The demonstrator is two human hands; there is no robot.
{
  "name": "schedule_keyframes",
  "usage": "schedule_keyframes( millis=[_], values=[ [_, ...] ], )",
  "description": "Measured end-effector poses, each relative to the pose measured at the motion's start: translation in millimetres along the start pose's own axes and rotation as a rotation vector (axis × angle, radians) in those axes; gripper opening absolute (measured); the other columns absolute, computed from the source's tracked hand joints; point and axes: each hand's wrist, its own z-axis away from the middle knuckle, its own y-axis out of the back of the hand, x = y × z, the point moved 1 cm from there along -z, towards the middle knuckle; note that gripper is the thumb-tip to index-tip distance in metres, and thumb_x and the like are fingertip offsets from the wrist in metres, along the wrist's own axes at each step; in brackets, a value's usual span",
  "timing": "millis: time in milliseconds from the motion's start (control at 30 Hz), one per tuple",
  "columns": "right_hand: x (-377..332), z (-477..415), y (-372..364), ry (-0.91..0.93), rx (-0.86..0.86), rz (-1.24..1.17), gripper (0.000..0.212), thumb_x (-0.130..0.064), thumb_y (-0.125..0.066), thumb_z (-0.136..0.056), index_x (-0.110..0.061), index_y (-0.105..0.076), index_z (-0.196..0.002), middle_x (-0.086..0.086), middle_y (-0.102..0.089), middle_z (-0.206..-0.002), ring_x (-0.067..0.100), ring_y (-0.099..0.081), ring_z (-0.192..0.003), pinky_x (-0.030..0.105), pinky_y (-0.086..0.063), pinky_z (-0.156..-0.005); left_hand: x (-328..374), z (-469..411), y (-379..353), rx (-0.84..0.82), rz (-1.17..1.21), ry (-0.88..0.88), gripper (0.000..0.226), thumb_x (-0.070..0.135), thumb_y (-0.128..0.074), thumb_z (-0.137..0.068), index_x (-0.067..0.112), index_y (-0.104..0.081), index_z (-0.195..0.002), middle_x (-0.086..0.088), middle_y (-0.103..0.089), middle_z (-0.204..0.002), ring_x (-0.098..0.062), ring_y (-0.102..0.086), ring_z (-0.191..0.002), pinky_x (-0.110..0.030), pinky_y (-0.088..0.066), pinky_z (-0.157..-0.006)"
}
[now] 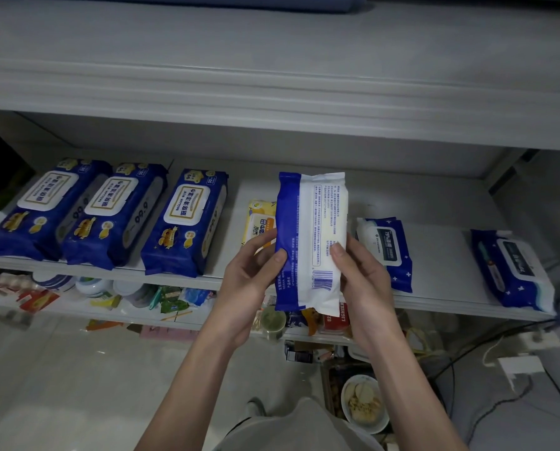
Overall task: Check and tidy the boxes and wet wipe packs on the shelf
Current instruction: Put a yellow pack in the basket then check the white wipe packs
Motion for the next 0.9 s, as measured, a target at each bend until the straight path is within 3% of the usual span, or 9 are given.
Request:
schedule_keyframes(
  millis=[167, 333, 433, 533, 633, 767, 900],
  values=[
    [0, -2, 1, 0.005, 0.000, 0.010, 0.057, -0.033, -0.074, -0.083, -0.020, -0.064, -0.137, 0.004, -0.076, -0.125, 0.024, -0.075, -0.112, 0.038, -0.063, -0.084, -1, -3, -1, -0.007, 0.020, -0.004, 0.035, 0.016, -0.064, -0.092, 0.025, -0.060, -0.126, 0.007, -0.077, -0.106, -0.014, -0.072, -0.107, -0.025, -0.061, -0.077],
    [-1, -1, 4, 0.005, -0.037, 0.010, 0.051, -0.031, -0.071, -0.086, -0.020, -0.065, -0.135, 0.005, -0.076, -0.124, 0.024, -0.074, -0.112, 0.040, -0.063, -0.087, -3, -4, -2, -0.047, 0.086, 0.058, 0.053, 0.019, -0.065, -0.086, 0.025, -0.053, -0.137, -0.002, -0.075, -0.118, -0.021, -0.070, -0.113, -0.035, -0.061, -0.087],
    [-2, -4, 6, 0.078, -0.050, 0.216, 0.046, -0.030, -0.069, -0.092, -0.028, -0.062, -0.138, -0.004, -0.074, -0.128, 0.017, -0.071, -0.117, 0.037, -0.062, -0.091, -2, -4, 0, -0.008, 0.037, 0.049, 0.056, 0.012, -0.068, -0.089, 0.021, -0.052, -0.142, -0.001, -0.070, -0.127, -0.019, -0.068, -0.116, -0.037, -0.060, -0.089],
    [-1, -8, 4, 0.098, -0.091, 0.384, 0.059, -0.040, -0.070, -0.090, -0.035, -0.055, -0.147, -0.013, -0.068, -0.134, 0.007, -0.065, -0.124, 0.035, -0.058, -0.099, -2, -3, -2, 0.053, -0.090, -0.023, 0.055, 0.009, -0.075, -0.086, 0.028, -0.058, -0.135, 0.011, -0.070, -0.122, -0.006, -0.069, -0.108, -0.022, -0.060, -0.075],
    [3, -8, 2, 0.009, -0.144, 0.304, 0.068, -0.042, -0.076, -0.086, -0.031, -0.052, -0.149, -0.007, -0.069, -0.135, 0.006, -0.071, -0.114, 0.030, -0.063, -0.087, -5, 1, -7, 0.028, -0.111, -0.028, 0.039, 0.016, -0.069, -0.092, 0.031, -0.063, -0.127, 0.012, -0.071, -0.119, -0.005, -0.068, -0.108, -0.017, -0.057, -0.071],
    [8, -8, 6, -0.062, -0.103, 0.177, 0.091, -0.064, -0.089, -0.062, -0.028, -0.061, -0.141, -0.003, -0.072, -0.133, 0.018, -0.070, -0.121, 0.048, -0.055, -0.104, -4, 1, -7, 0.010, -0.138, -0.038, 0.032, 0.021, -0.066, -0.094, 0.034, -0.065, -0.123, 0.012, -0.069, -0.123, -0.010, -0.064, -0.118, -0.026, -0.060, -0.082],
    [10, -6, 5, -0.080, -0.075, 0.020, 0.102, -0.061, -0.096, -0.048, -0.022, -0.063, -0.136, 0.003, -0.073, -0.131, 0.024, -0.070, -0.121, 0.052, -0.052, -0.107, -3, -1, -8, -0.050, -0.035, 0.041, 0.044, 0.032, -0.068, -0.086, 0.030, -0.062, -0.129, 0.008, -0.071, -0.124, -0.015, -0.069, -0.114, -0.031, -0.059, -0.087]
  ],
)
